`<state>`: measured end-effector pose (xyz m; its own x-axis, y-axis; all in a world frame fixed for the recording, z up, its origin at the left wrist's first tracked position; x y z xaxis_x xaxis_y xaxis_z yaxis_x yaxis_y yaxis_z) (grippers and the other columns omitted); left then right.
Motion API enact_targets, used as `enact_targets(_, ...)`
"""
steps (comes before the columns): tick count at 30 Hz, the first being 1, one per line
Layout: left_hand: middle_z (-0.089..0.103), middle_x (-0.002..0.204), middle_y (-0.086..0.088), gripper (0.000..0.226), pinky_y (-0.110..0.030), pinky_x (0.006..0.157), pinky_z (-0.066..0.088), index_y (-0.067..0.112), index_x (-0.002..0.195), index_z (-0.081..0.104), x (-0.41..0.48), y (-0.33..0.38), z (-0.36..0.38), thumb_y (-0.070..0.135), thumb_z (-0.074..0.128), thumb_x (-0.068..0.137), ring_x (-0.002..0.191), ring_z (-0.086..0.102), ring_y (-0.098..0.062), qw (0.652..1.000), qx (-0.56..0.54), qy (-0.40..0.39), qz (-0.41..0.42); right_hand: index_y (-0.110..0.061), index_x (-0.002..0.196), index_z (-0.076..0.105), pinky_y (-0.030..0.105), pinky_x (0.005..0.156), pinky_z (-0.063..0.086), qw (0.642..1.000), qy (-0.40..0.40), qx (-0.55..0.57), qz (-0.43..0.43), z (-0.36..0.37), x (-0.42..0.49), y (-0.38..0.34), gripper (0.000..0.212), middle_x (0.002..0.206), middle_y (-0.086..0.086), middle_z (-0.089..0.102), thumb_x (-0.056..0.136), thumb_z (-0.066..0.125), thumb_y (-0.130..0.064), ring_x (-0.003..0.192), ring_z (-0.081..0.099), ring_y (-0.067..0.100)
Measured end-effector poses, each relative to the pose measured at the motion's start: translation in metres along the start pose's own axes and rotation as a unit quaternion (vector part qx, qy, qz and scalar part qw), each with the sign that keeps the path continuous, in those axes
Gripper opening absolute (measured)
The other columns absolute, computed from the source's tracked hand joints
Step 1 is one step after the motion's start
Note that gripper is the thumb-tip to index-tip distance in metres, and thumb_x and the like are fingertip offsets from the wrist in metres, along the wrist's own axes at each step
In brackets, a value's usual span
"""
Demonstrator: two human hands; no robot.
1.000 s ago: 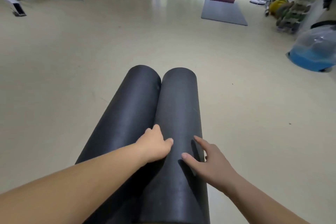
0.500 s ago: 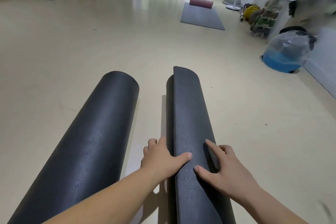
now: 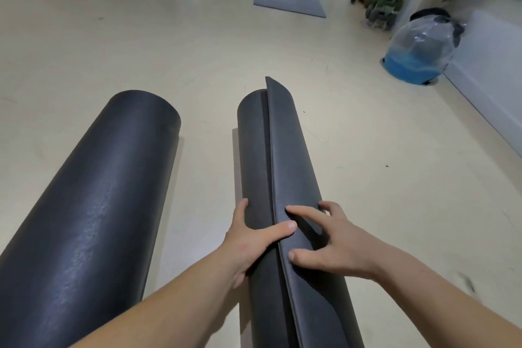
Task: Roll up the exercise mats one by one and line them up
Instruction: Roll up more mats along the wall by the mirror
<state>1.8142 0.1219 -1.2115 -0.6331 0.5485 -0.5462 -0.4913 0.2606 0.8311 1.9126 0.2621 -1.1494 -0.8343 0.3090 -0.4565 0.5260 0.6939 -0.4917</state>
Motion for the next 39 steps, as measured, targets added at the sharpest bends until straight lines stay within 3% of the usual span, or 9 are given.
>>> enact_targets(5, 0.036, 0.166, 0.011, 0.134, -0.03, 0.103, 0.044, 0.053, 0.164, 0.011, -0.001, 0.001, 0.031, 0.045, 0.1, 0.064, 0.136, 0.044, -0.012, 0.998, 0.041, -0.027, 0.038, -0.076, 0.141, 0.024, 0.032, 0.119, 0.036, 0.996, 0.013, 0.087, -0.003, 0.008, -0.021, 0.031, 0.083, 0.157, -0.016, 0.013, 0.078, 0.076, -0.063, 0.146, 0.033, 0.015)
enact_targets(11, 0.05, 0.148, 0.009, 0.138, -0.039, 0.104, 0.055, 0.056, 0.161, 0.009, -0.004, 0.005, 0.114, 0.062, 0.088, 0.048, 0.126, 0.059, -0.018, 0.929, 0.342, -0.109, 0.088, -0.07, 0.136, 0.028, 0.026, 0.102, 0.049, 0.989, 0.086, 0.09, 0.077, 0.005, -0.095, 0.094, 0.075, 0.132, -0.02, 0.036, 0.075, 0.072, -0.076, 0.109, 0.058, 0.0)
enact_targets(15, 0.047, 0.143, -0.007, 0.138, -0.05, 0.105, 0.048, 0.048, 0.163, 0.0, -0.031, 0.006, 0.212, 0.066, 0.085, 0.056, 0.128, 0.052, -0.032, 0.728, 0.62, -0.206, 0.209, -0.055, 0.133, 0.036, 0.03, 0.089, 0.054, 0.971, 0.151, -0.157, 0.095, -0.045, -0.143, 0.125, 0.082, 0.124, -0.019, 0.034, 0.065, 0.071, -0.084, 0.11, 0.05, 0.006)
enact_targets(20, 0.014, 0.169, -0.022, 0.128, -0.065, 0.121, 0.021, 0.033, 0.165, -0.008, -0.1, -0.037, 0.297, 0.043, 0.087, 0.08, 0.153, 0.017, -0.045, 0.404, 0.763, -0.278, 0.421, -0.046, 0.162, -0.006, 0.044, 0.128, 0.015, 0.924, 0.045, -0.344, 0.164, -0.061, -0.187, 0.182, 0.133, 0.171, 0.002, 0.002, 0.064, 0.076, -0.082, 0.157, 0.007, 0.028)
enact_targets(25, 0.014, 0.17, -0.02, 0.111, -0.063, 0.127, 0.011, 0.03, 0.167, -0.003, -0.136, -0.079, 0.321, 0.022, 0.077, 0.091, 0.159, 0.01, -0.041, 0.266, 0.7, -0.32, 0.581, -0.052, 0.154, -0.029, 0.044, 0.122, 0.033, 0.932, -0.081, -0.196, 0.294, -0.022, -0.239, 0.251, 0.157, 0.168, -0.001, 0.023, 0.051, 0.087, -0.078, 0.151, 0.031, 0.028)
enact_targets(29, 0.03, 0.169, -0.015, 0.094, -0.058, 0.13, 0.014, 0.031, 0.166, 0.022, -0.135, -0.079, 0.321, 0.039, 0.078, 0.09, 0.158, 0.022, -0.036, 0.309, 0.635, -0.322, 0.63, -0.068, 0.143, -0.03, 0.042, 0.103, 0.051, 0.943, -0.017, -0.102, 0.315, -0.003, -0.265, 0.262, 0.155, 0.145, -0.004, 0.041, 0.043, 0.088, -0.078, 0.127, 0.054, 0.023)
enact_targets(32, 0.001, 0.176, -0.018, 0.127, -0.058, 0.13, 0.006, 0.03, 0.169, 0.008, -0.086, -0.033, 0.29, 0.086, 0.067, 0.072, 0.163, -0.002, -0.034, 0.539, 0.673, -0.21, 0.461, -0.065, 0.143, -0.031, 0.042, 0.097, 0.054, 0.941, 0.006, -0.125, 0.313, 0.0, -0.264, 0.257, 0.155, 0.139, -0.002, 0.043, 0.043, 0.087, -0.078, 0.123, 0.054, 0.023)
enact_targets(34, -0.021, 0.174, -0.015, 0.141, -0.055, 0.131, 0.007, 0.031, 0.168, -0.008, -0.06, -0.026, 0.26, 0.096, 0.062, 0.063, 0.161, -0.019, -0.032, 0.634, 0.684, -0.153, 0.326, -0.062, 0.143, -0.033, 0.042, 0.096, 0.054, 0.938, 0.011, -0.137, 0.319, 0.004, -0.264, 0.256, 0.155, 0.14, -0.001, 0.04, 0.044, 0.085, -0.077, 0.123, 0.053, 0.024)
enact_targets(39, 0.0, 0.171, -0.014, 0.136, -0.042, 0.12, 0.036, 0.04, 0.165, 0.002, -0.062, -0.024, 0.241, 0.089, 0.073, 0.059, 0.156, 0.014, -0.032, 0.691, 0.65, -0.126, 0.291, -0.055, 0.144, -0.039, 0.039, 0.098, 0.052, 0.937, 0.028, -0.173, 0.303, 0.013, -0.266, 0.24, 0.149, 0.15, 0.002, 0.029, 0.05, 0.074, -0.08, 0.134, 0.042, 0.024)
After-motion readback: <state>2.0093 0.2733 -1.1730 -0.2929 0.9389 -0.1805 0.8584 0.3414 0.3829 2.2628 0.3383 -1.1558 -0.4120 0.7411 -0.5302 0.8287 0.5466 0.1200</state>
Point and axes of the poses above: each hand's wrist, its own x-axis towards the middle knuckle, its own z-axis out of the palm, y = z × x, the point moved 9 cm from there along x, towards the middle knuckle
